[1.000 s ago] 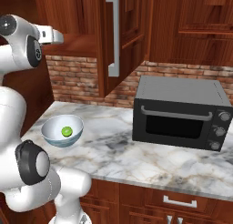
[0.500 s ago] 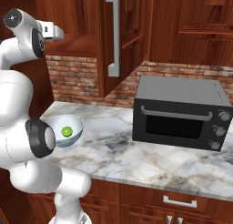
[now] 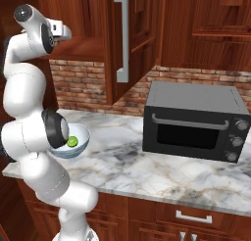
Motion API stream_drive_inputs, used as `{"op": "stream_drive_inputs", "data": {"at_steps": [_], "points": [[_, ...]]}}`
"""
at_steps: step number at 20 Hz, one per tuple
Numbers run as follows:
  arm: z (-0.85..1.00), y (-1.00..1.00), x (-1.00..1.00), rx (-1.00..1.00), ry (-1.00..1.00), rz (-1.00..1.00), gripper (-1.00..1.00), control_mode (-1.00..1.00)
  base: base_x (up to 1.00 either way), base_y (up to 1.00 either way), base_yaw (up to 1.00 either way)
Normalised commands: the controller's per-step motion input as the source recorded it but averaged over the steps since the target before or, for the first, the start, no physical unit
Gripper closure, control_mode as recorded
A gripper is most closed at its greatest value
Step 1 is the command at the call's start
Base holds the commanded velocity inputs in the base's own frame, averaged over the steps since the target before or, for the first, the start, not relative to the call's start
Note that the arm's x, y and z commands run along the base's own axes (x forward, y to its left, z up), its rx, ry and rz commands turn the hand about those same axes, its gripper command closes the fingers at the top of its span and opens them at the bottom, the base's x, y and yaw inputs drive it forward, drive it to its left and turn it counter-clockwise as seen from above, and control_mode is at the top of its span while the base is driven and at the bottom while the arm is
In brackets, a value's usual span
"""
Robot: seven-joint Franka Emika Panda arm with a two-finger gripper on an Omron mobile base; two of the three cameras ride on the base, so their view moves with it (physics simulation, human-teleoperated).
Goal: Open the cabinet. Pick the tangerine and kiwi from the cabinet and place them into the bowl. Then close the cabinet.
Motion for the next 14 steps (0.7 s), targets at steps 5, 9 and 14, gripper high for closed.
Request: {"op": "stream_drive_inputs", "data": {"at_steps": [5,9,14], "points": [[-0.11,0.09,0.31,0.01,0.00,0.00,-1.00,-1.00,0.00,0.00,0.00],[-0.11,0.06,0.27,0.03,0.00,0.00,-1.00,-1.00,0.00,0.00,0.00],[-0.09,0.07,0.24,0.03,0.00,0.00,-1.00,-1.00,0.00,0.00,0.00]]}}
